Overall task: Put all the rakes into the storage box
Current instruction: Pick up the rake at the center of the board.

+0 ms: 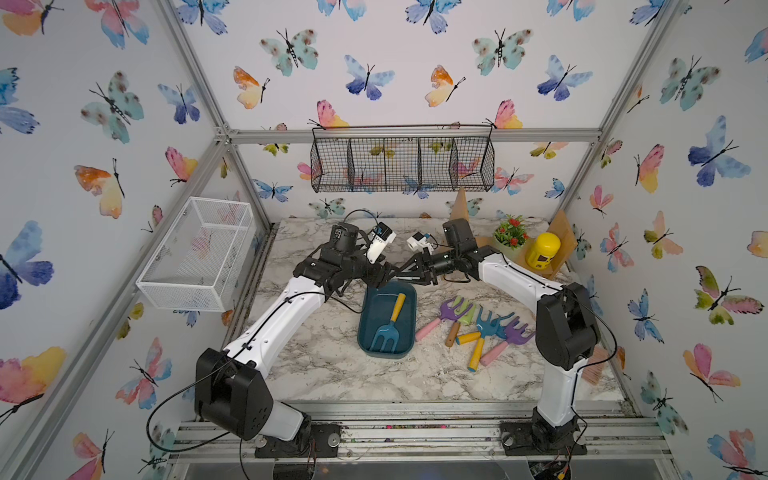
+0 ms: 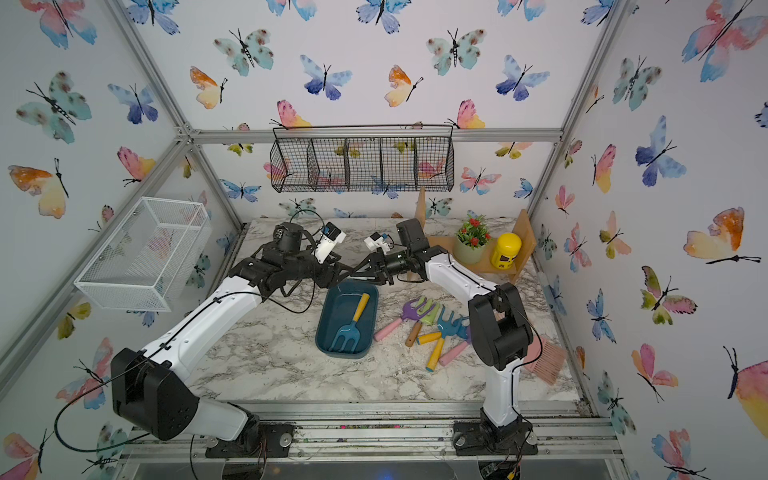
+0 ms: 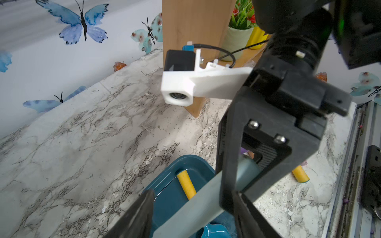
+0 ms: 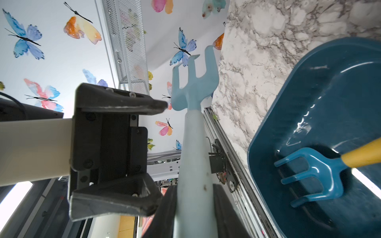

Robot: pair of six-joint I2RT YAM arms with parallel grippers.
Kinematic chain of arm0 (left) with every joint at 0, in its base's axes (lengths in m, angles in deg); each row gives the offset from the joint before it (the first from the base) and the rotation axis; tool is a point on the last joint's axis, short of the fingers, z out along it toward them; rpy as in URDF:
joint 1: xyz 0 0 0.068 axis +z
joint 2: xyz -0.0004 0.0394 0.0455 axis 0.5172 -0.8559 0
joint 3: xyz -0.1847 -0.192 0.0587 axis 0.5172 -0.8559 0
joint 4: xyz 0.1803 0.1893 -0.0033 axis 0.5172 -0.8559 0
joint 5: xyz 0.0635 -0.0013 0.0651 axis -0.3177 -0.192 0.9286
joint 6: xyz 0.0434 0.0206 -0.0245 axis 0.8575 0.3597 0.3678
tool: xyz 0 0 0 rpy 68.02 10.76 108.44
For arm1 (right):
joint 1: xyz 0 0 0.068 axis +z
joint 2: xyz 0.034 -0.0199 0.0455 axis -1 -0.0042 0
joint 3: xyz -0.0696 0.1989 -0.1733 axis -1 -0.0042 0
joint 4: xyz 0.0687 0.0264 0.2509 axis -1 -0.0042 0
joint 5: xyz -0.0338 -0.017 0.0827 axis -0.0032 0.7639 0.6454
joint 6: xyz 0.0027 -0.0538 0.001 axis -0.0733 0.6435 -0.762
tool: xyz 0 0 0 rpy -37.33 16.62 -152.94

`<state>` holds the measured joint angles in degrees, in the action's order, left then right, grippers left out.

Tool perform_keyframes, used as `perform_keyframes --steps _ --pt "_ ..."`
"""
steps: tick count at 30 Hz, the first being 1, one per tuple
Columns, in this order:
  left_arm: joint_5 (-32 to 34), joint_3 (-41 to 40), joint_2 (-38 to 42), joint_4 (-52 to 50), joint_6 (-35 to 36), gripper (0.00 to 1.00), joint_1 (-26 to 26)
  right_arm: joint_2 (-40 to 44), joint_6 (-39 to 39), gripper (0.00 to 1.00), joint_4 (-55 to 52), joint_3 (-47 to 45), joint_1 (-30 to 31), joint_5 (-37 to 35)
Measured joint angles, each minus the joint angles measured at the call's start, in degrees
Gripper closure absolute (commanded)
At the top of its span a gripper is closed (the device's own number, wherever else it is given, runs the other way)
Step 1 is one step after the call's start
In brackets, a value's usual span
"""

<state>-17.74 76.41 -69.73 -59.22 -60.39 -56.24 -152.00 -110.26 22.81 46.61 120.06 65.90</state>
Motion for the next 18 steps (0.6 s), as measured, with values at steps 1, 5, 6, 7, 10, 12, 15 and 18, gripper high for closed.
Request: perform_keyframes --steps 1,5,6,7,10,12,15,18 --pt "-0.48 -0.33 0.46 0.28 0.37 0.37 0.0 0.17 -1.18 0.98 1.31 -0.33 -0.02 0.46" --pt "-2.69 -1.86 1.66 0.68 1.9 0.37 -0.02 2.1 -5.49 0.98 5.86 -3.58 -0.11 1.49" --pt "-3.04 -2.34 1.9 1.01 2.21 0.38 -0.02 2.47 -6.32 0.98 6.27 -4.17 -0.13 1.53" --pt "-3.17 -2.89 2.23 1.27 2.51 0.38 -0.02 2.75 -7.02 0.98 6.73 -4.68 -0.11 1.66" --pt "-3.72 -4.37 3.43 1.86 3.41 0.4 -0.02 3.1 -8.68 0.98 7.87 -5.25 -0.11 1.99" --pt "-4.15 -5.31 4.04 1.95 4.2 0.42 -0.02 3.19 -9.22 0.98 8.66 -5.25 -0.11 2.14" --pt "-4.31 -5.77 4.24 2.12 5.42 0.43 -0.02 3.21 -9.84 0.98 9.11 -5.51 -0.11 2.25" --pt "-4.26 -6.01 4.35 1.97 6.51 0.44 -0.11 3.21 -10.34 0.98 10.14 -6.23 -0.11 2.34"
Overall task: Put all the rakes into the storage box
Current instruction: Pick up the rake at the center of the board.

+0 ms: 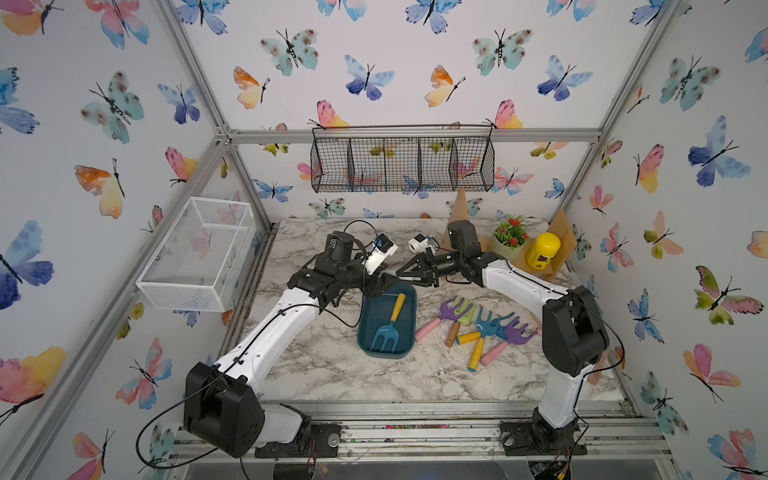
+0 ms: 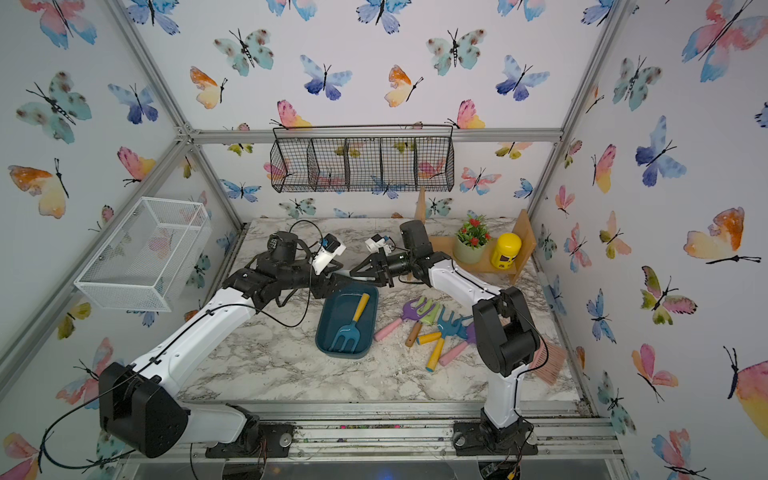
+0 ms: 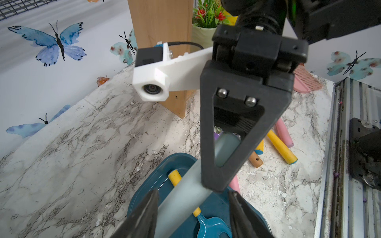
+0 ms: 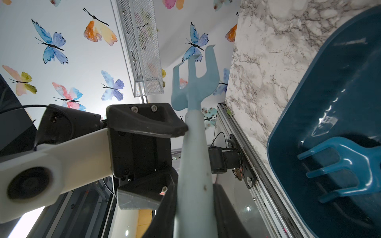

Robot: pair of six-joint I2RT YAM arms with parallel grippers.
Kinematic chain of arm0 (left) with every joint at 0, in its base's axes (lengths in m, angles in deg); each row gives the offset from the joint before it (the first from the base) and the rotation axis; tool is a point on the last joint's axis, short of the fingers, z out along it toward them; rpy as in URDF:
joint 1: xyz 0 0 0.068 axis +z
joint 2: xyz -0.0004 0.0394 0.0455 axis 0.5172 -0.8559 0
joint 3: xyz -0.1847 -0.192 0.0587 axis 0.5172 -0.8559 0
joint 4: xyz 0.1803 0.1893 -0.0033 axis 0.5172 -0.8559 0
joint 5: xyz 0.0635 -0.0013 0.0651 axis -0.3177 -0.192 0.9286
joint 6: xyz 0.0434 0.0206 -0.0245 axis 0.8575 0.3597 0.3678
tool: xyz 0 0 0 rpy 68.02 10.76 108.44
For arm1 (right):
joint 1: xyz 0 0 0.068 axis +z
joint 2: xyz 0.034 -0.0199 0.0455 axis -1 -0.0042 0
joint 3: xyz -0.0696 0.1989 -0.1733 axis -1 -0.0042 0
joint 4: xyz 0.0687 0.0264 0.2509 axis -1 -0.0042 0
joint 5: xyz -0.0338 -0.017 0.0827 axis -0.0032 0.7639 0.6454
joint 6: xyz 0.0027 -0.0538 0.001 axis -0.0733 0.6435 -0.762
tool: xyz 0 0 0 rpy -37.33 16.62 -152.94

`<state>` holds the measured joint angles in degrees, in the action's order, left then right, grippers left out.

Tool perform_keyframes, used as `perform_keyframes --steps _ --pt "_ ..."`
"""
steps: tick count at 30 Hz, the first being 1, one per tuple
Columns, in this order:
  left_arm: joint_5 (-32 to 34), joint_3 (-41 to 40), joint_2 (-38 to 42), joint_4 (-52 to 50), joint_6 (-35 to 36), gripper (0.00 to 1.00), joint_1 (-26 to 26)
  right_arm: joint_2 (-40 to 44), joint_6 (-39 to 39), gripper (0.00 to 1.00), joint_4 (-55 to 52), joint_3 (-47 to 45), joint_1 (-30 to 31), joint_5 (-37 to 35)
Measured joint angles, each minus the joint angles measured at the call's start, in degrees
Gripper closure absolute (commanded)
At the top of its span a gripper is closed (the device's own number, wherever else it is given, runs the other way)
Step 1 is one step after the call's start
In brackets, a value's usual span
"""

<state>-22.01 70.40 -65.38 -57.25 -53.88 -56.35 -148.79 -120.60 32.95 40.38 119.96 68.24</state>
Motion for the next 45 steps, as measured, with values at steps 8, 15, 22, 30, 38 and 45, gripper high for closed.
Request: perform_keyframes --steps 8,15,22,30,38,45 --pt "6.01 -1.18 1.66 -1.46 6.38 0.42 -3.91 0.0 -2.89 0.98 3.91 -2.29 0.0 0.26" --pt "16.79 -1.6 2.05 -0.94 11.82 0.37 -8.41 0.04 -5.18 0.98 7.48 -3.13 0.0 0.37" --pt "28.96 -4.48 2.05 2.47 17.53 0.41 -11.5 0.74 -7.41 0.98 10.58 -5.11 0.0 0.33" --pt "39.93 -6.6 0.35 7.06 23.63 0.7 -14.1 1.18 -7.85 0.98 11.91 -6.69 0.0 0.31" --pt "40.26 -4.76 -1.25 3.69 25.33 0.95 -15.23 1.84 -8.48 0.91 10.78 -7.54 -0.79 -1.22" --pt "31.43 -2.99 -0.87 2.69 15.52 1.0 -14.58 2.58 -0.83 0.28 5.84 -2.67 -0.7 -5.51"
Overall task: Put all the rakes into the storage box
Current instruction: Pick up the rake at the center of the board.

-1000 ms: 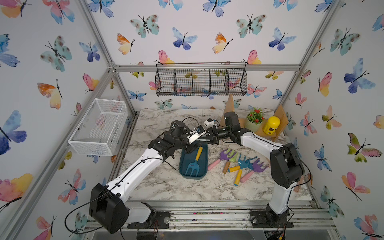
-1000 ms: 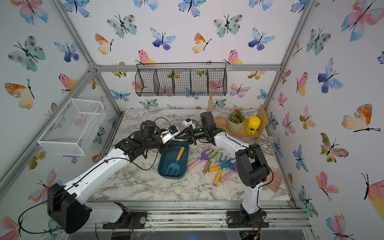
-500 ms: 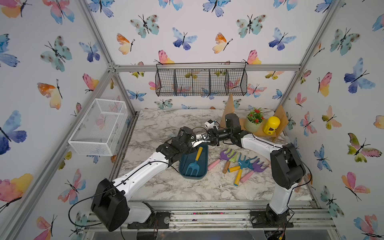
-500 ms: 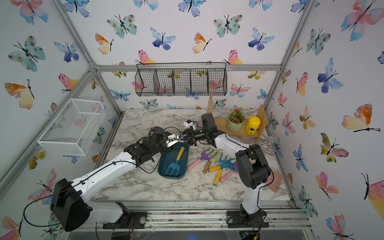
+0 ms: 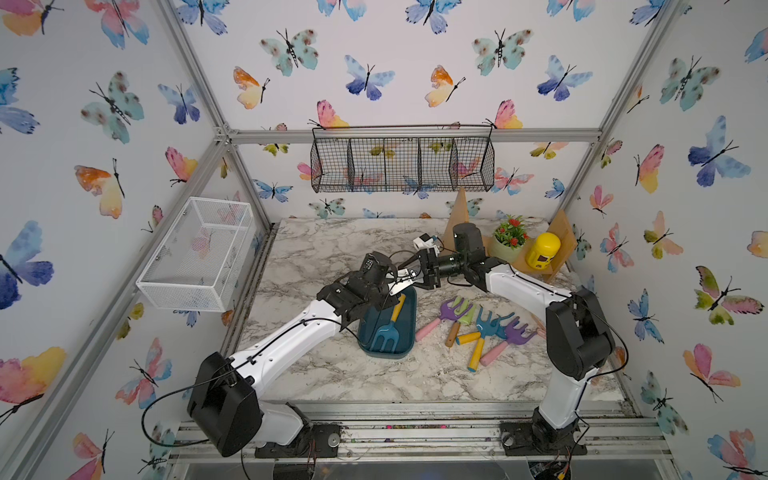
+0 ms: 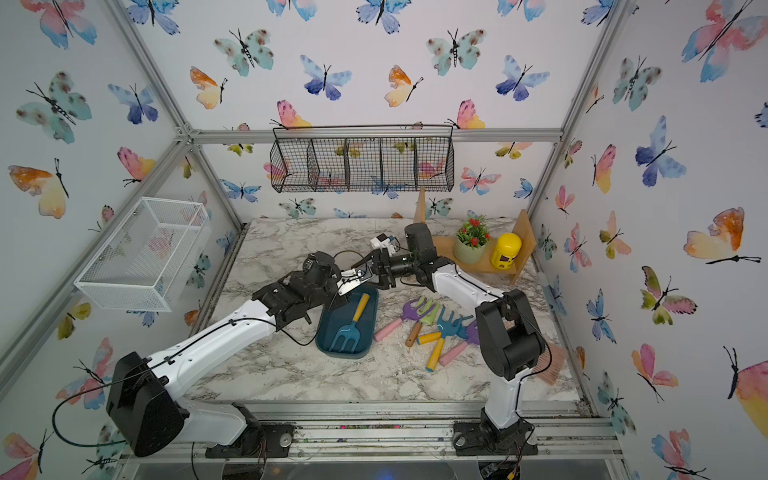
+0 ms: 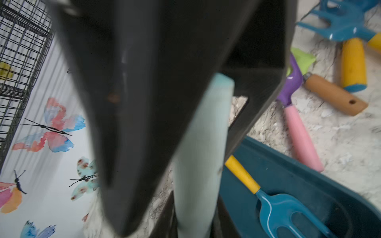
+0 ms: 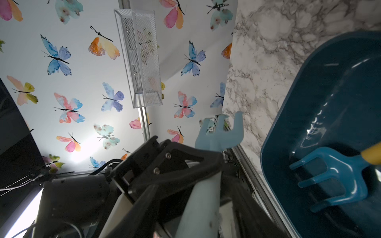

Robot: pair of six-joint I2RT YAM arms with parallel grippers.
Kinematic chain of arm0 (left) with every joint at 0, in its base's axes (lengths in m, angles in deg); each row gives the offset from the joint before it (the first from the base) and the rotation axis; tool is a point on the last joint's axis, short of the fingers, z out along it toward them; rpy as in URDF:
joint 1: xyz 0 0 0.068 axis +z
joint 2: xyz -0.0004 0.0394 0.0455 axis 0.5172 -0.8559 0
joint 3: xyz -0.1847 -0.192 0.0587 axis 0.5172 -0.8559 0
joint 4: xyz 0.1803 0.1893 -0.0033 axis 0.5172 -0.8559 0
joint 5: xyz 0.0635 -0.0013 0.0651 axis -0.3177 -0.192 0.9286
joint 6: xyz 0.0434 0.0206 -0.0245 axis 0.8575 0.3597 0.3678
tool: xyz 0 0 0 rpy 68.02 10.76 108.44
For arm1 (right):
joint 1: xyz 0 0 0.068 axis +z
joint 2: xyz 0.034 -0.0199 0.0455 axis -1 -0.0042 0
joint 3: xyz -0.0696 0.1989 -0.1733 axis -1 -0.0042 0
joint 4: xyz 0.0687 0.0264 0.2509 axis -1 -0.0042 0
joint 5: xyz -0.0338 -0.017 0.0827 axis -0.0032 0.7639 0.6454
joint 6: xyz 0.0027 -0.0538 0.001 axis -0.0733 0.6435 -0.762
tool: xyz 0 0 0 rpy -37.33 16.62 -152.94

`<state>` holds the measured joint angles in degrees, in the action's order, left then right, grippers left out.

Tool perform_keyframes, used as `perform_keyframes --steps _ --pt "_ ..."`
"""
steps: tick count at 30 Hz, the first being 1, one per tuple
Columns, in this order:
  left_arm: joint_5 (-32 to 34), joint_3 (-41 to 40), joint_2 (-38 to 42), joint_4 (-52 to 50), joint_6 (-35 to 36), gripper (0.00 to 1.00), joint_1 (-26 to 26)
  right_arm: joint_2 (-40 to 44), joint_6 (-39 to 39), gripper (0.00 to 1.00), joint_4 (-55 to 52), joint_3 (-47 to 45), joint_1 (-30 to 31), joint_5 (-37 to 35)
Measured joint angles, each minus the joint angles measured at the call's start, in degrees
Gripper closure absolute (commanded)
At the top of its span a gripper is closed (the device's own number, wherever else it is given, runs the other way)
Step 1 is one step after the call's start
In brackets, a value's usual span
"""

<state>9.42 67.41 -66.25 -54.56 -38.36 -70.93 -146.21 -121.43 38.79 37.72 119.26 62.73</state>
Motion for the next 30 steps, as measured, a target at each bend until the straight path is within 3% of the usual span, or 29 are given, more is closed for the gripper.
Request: perform_keyframes --steps 4,14,20,30 --pt "-5.95 2.16 0.57 0.09 -6.75 1.0 0.66 3.1 1.4 0.24 0.61 0.81 -1.44 -3.02" --pt "-19.02 1.75 2.01 1.29 -22.05 1.0 6.99 7.06 0.94 0.23 1.79 -0.74 -10.97 -10.71" --pt "-27.34 -0.28 2.08 1.11 -31.56 1.0 8.98 7.06 2.43 0.25 0.7 -0.74 -11.56 -11.58" --pt "-35.28 0.04 -8.37 -1.64 -38.12 1.0 9.79 7.17 5.55 0.26 -0.09 -1.29 -11.54 -11.63"
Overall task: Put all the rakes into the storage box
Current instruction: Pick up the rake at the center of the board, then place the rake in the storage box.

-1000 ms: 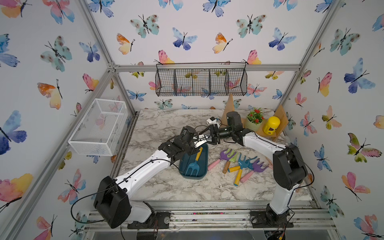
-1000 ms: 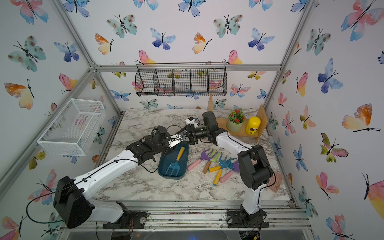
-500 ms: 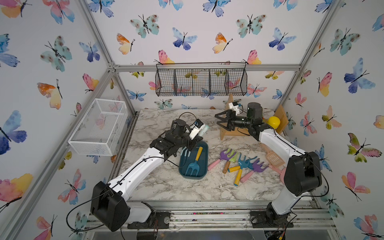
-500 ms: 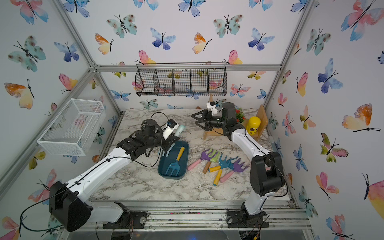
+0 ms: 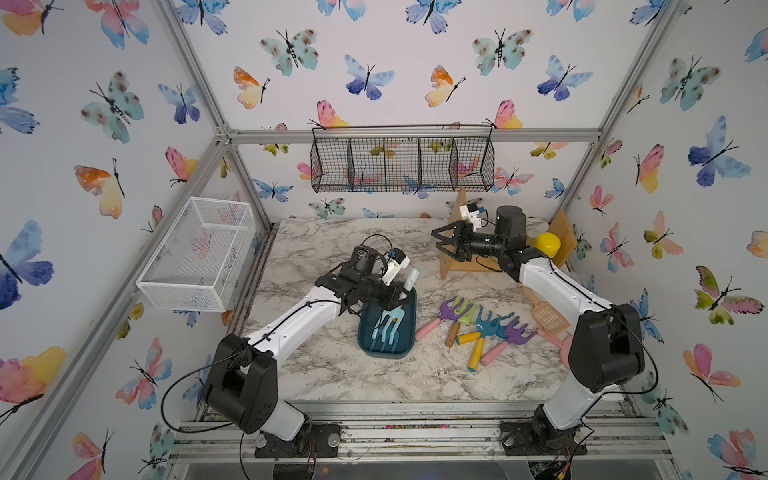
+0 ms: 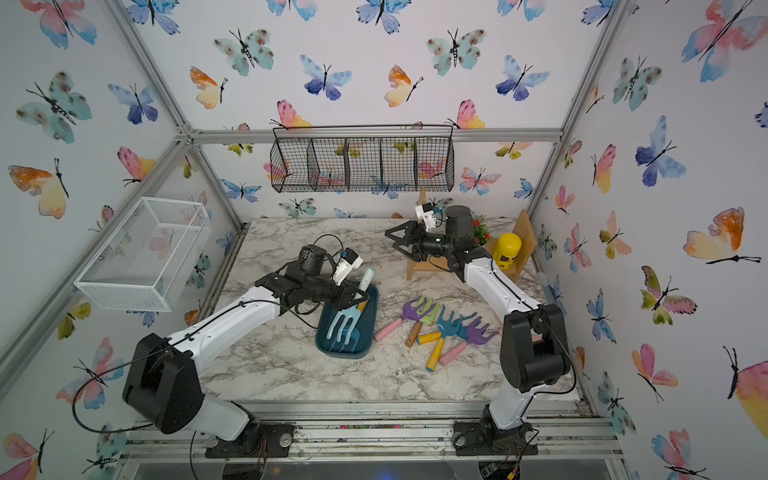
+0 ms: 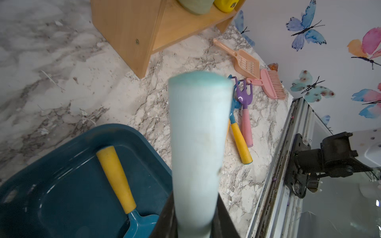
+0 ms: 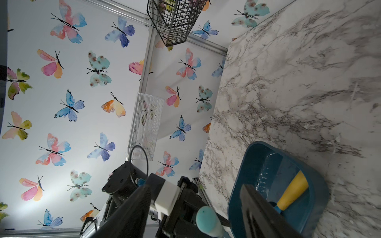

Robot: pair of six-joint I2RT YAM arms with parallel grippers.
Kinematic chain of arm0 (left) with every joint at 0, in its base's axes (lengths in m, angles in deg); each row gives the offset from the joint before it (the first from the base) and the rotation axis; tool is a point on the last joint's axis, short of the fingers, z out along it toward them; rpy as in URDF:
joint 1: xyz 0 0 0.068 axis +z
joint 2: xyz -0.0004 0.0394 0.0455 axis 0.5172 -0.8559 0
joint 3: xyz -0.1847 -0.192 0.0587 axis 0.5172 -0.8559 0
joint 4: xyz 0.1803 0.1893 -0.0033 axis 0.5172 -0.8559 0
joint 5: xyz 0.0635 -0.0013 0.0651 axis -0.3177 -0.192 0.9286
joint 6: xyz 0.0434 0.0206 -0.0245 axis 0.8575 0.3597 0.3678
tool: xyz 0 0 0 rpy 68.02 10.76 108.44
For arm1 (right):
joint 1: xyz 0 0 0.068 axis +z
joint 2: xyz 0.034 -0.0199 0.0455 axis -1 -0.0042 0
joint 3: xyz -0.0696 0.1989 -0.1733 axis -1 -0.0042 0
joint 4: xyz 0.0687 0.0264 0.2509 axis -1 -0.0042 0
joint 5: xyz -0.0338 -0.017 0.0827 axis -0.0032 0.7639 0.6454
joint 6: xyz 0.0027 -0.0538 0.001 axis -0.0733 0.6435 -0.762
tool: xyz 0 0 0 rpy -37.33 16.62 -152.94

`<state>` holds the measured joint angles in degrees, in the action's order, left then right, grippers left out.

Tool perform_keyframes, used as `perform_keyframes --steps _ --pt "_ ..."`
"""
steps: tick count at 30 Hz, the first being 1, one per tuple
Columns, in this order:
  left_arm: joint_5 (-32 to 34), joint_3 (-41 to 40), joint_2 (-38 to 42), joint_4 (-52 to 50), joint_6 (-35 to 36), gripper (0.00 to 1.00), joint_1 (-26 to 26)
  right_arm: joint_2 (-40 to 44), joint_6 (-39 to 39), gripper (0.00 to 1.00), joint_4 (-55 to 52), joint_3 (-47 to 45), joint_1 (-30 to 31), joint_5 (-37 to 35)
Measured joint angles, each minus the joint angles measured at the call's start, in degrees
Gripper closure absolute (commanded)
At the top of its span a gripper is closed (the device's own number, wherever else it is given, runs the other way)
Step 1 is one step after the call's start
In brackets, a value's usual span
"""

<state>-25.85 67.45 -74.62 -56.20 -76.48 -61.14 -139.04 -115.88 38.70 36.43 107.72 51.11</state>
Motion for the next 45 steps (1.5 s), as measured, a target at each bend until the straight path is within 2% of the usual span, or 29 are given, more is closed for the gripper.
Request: perform_keyframes --steps 8,18,38,39,40,42,43,44,45 --pt "-2.23 -0.39 -3.34 -1.01 -5.57 1.0 5.38 2.47 2.51 0.26 -1.77 -3.1 0.26 -0.31" --pt "-2.64 -0.59 -6.97 1.97 -12.98 1.0 5.86 3.06 3.98 0.27 -2.49 -4.22 0.37 -0.31" --pt "-0.79 -0.35 -16.52 -3.41 -13.25 0.99 5.88 4.17 6.1 0.27 -2.91 -5.75 0.37 -0.72" --pt "-0.35 0.02 -16.92 -4.09 -13.22 0.96 5.88 4.17 6.16 0.27 -2.93 -5.75 0.37 -0.74" --pt "0.09 0.39 -17.38 -4.57 -13.2 0.85 5.88 4.17 6.23 0.27 -2.97 -5.75 0.37 -0.74" --pt "0.81 1.27 -18.21 -5.53 -13.16 0.52 5.88 4.17 6.4 0.27 -3.06 -5.75 0.37 -0.74" --pt "1.2 1.6 -18.45 -5.95 -13.0 0.32 5.88 4.17 6.47 0.27 -3.1 -5.75 0.37 -0.76" --pt "1.64 1.99 -18.62 -6.51 -13.0 0.01 5.88 4.17 6.51 0.27 -3.13 -5.75 0.37 -0.76" --pt "1.92 2.23 -18.64 -6.88 -13.03 0.02 5.88 4.17 6.56 0.27 -3.15 -5.75 0.37 -0.76"
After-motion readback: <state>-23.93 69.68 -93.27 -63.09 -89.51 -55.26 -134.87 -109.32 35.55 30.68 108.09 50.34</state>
